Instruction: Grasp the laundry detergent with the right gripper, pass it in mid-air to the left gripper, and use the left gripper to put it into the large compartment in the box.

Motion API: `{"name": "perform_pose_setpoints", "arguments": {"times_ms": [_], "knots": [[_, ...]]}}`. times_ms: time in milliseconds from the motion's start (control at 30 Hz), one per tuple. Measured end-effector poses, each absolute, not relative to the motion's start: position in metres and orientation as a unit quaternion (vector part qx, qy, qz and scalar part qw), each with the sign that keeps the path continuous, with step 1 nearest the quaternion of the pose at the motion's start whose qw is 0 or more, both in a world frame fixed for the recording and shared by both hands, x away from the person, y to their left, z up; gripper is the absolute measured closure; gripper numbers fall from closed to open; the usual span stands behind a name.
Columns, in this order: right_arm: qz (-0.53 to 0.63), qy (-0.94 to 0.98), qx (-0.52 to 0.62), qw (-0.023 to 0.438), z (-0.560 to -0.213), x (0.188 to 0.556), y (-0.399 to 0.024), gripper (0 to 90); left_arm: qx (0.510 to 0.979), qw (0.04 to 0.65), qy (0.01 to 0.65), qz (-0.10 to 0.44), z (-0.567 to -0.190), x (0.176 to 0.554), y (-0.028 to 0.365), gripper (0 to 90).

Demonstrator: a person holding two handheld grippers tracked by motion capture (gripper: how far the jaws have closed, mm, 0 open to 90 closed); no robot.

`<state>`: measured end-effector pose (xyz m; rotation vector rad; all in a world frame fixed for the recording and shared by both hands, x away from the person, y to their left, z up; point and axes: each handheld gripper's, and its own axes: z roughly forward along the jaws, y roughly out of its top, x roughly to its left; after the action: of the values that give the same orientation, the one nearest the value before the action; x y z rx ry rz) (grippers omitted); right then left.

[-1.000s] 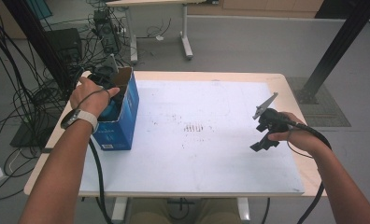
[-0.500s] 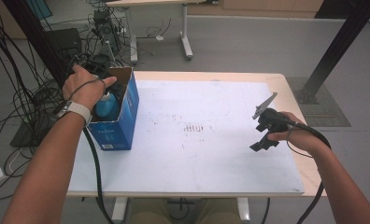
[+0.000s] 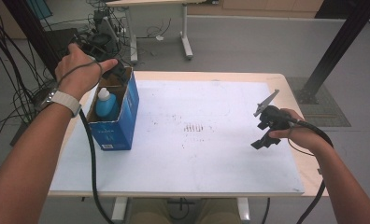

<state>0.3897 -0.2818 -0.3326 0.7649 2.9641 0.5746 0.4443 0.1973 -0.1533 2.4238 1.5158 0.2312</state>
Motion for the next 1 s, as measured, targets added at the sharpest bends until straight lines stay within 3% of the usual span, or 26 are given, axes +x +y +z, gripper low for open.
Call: {"name": "perform_pose_setpoints", "arguments": {"times_ms": [433,1000], "knots": [[0.185,0.952,0.244,0.017,-0.327,0.392,-0.282,10.1,0.908,0.143,0.388,0.068,-0.145,0.426,0.14,8.2],[0.185,0.952,0.244,0.015,-0.326,0.394,-0.283,9.5,0.954,0.125,0.271,0.031,-0.179,0.413,0.091,7.8]]}}
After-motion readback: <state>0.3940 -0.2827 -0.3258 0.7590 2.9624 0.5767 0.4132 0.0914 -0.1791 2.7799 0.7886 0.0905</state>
